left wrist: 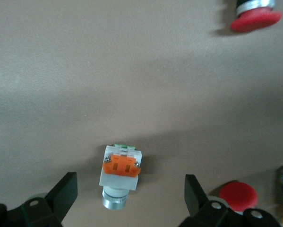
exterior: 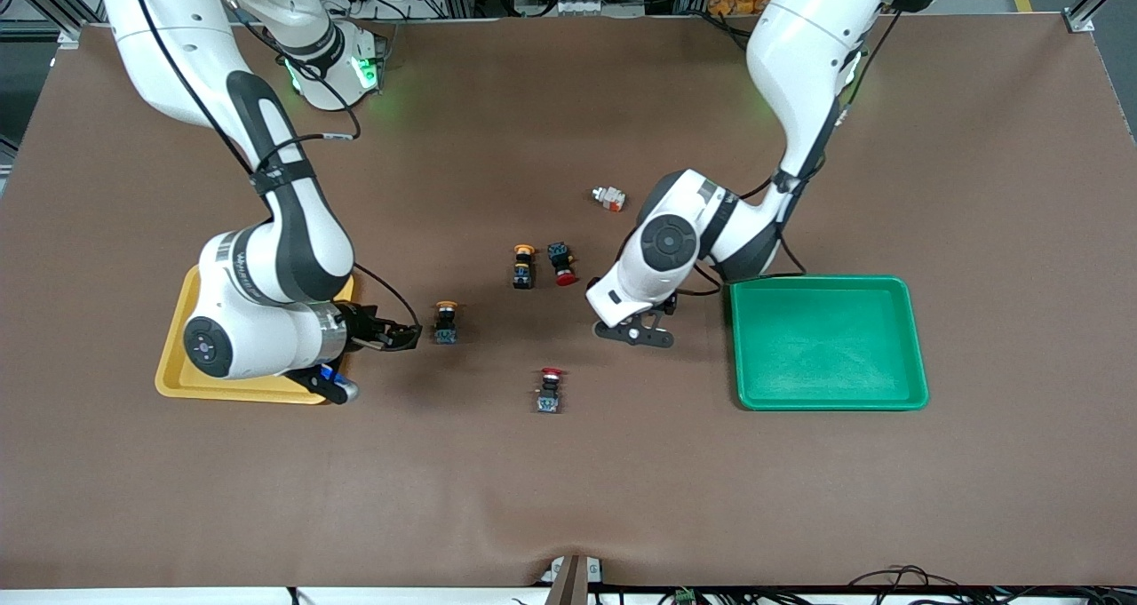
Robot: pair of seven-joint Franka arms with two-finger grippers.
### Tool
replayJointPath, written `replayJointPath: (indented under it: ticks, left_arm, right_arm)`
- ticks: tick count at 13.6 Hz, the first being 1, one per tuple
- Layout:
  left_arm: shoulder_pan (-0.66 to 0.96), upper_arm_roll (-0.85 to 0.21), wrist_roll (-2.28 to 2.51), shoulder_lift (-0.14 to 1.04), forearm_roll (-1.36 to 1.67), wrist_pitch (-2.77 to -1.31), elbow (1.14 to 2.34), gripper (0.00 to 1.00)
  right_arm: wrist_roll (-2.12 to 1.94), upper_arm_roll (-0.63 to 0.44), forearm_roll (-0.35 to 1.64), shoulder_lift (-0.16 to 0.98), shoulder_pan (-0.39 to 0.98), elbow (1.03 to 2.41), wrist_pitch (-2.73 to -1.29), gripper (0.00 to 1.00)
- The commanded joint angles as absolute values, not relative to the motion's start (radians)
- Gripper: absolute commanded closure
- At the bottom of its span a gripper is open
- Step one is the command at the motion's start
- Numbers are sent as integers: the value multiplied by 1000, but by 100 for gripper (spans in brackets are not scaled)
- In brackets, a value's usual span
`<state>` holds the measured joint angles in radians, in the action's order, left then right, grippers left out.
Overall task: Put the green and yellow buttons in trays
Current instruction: 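Grasp the white button with the left gripper while the right gripper reaches the blue button, then place the white button in the green tray while the right gripper places the blue one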
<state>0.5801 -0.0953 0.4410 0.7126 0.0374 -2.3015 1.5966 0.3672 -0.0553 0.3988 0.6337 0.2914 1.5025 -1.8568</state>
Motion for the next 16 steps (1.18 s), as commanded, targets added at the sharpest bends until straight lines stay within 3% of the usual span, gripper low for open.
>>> replayJointPath:
  ticks: [1,3,5,7,10,12,16]
  left_arm:
    - [584,-87,460,707,-15,-2371,1653,0]
    - [581,-87,459,719,-17,-2436,1683,0]
    - [586,-86,457,741,-15,-2473,1681,10]
    - [584,-87,450,739,-17,-2476,1681,50]
    - [571,-89,445,727,-15,-2470,1672,89]
    - [554,-87,436,695,-17,-2415,1671,86]
    - [462,-84,414,618,-15,-2275,1666,91]
  right_arm:
    - [238,-64,321,635,334,1520,-1919,0]
    - [184,-64,289,637,360,1543,-1951,0]
    - [181,-64,235,635,403,1616,-2078,0]
    - [181,-64,213,634,413,1650,-2132,0]
    - [181,-64,213,635,429,1696,-2199,0]
    - [181,-63,213,632,445,1753,-2278,0]
    - [183,-63,213,635,466,1759,-2283,0]
